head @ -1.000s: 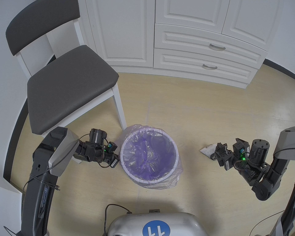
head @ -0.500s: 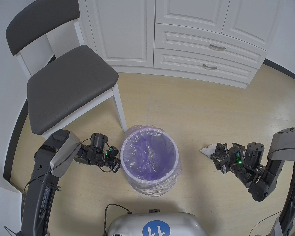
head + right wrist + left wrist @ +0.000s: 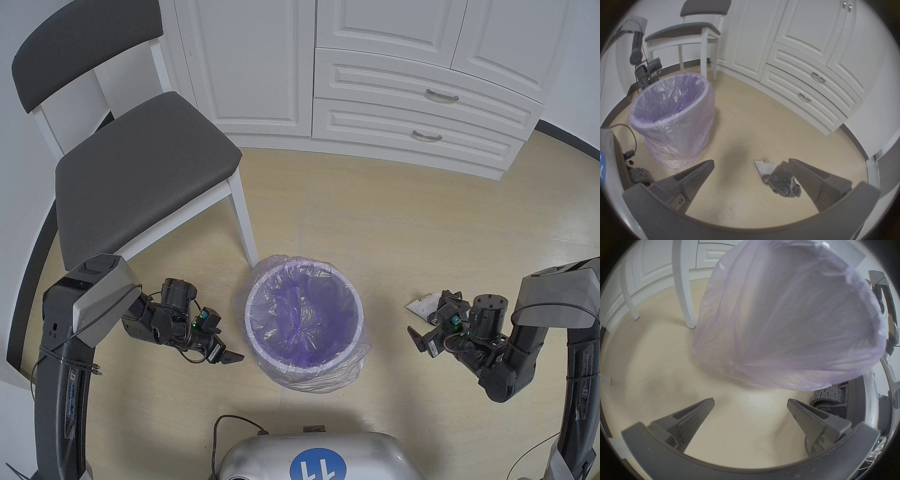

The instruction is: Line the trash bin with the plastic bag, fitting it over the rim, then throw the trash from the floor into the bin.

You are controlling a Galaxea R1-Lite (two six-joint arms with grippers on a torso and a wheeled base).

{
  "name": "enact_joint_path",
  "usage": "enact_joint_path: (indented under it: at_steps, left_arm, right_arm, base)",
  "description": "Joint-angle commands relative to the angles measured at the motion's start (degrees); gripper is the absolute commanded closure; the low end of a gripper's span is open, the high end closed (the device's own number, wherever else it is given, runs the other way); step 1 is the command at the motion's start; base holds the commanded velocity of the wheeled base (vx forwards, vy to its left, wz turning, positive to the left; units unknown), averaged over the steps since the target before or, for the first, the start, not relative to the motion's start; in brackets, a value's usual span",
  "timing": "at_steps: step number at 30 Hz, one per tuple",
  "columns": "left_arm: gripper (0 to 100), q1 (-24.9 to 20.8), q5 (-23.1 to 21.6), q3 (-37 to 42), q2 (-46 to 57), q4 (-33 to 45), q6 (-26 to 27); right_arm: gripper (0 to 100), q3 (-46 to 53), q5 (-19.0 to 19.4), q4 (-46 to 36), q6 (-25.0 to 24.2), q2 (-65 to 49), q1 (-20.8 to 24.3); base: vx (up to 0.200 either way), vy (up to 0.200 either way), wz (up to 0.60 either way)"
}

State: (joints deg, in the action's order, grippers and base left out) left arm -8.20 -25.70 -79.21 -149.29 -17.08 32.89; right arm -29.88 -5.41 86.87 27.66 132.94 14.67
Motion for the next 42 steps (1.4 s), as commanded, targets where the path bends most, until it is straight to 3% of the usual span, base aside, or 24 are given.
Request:
enact_joint_path:
  at_steps: [1,2,3,6,7,8,10,11,12,14,22,27,35,36,42]
  left_arm:
    - [0,1.44,0.39,15.05,7.61,-11.13,-0.90]
    - [0,1.44,0.39,15.05,7.61,-11.13,-0.90]
    - [0,2.58,1.62,23.49,7.69,-23.44,-1.78]
    - [0,3.28,3.46,29.56,7.52,-34.95,-3.80]
    - [0,3.28,3.46,29.56,7.52,-34.95,-3.80]
    - [0,3.19,3.73,31.75,7.34,-40.67,-6.79]
    - [0,3.81,5.31,33.78,7.25,-45.67,-9.60]
    - [0,3.81,5.48,33.86,7.25,-45.94,-9.69]
    - [0,5.30,7.15,34.92,7.25,-48.14,-9.77]
    - [0,7.06,8.21,35.44,7.25,-49.28,-9.60]
    - [0,12.51,9.53,37.03,7.78,-54.20,-9.51]
    - [0,12.69,9.61,37.20,9.36,-54.73,-9.69]
    - [0,12.34,9.70,37.29,10.33,-54.82,-9.86]
    - [0,12.34,9.70,37.20,10.24,-54.82,-9.86]
    - [0,12.16,9.79,37.47,9.98,-55.61,-10.04]
  right_arm:
    - [0,-10.73,2.34,-12.08,6.53,5.58,1.16]
    - [0,-10.73,2.34,-12.08,6.53,5.58,1.16]
    - [0,-13.80,9.02,-14.10,7.06,7.16,0.45]
    - [0,-20.22,14.38,-17.00,9.96,9.62,-1.13]
    - [0,-20.22,14.38,-17.00,9.96,9.62,-1.13]
    - [0,-23.56,15.61,-20.69,12.59,10.41,-1.92]
    - [0,-24.61,20.35,-22.89,13.47,10.67,-2.45]
    - [0,-24.53,20.71,-22.89,13.47,10.67,-2.45]
    - [0,-24.09,25.98,-22.89,13.65,11.38,-2.45]
    - [0,-24.44,29.76,-22.97,14.97,12.96,-2.54]
    - [0,-30.33,30.29,-24.03,16.55,15.25,1.51]
    - [0,-33.40,30.29,-31.15,16.81,16.83,4.85]
    - [0,-34.72,30.29,-32.38,16.81,16.83,5.73]
    - [100,-34.81,30.29,-32.55,16.81,16.83,5.81]
    - [100,-36.48,30.29,-33.17,16.55,17.27,5.90]
  base:
    - [0.000,0.000,0.00]
    - [0.000,0.000,0.00]
    - [0.000,0.000,0.00]
    - [0.000,0.000,0.00]
    - [0.000,0.000,0.00]
    - [0.000,0.000,0.00]
    - [0.000,0.000,0.00]
    - [0.000,0.000,0.00]
    - [0.000,0.000,0.00]
    - [0.000,0.000,0.00]
    - [0.000,0.000,0.00]
    - [0.000,0.000,0.00]
    - [0.000,0.000,0.00]
    - [0.000,0.000,0.00]
    - [0.000,0.000,0.00]
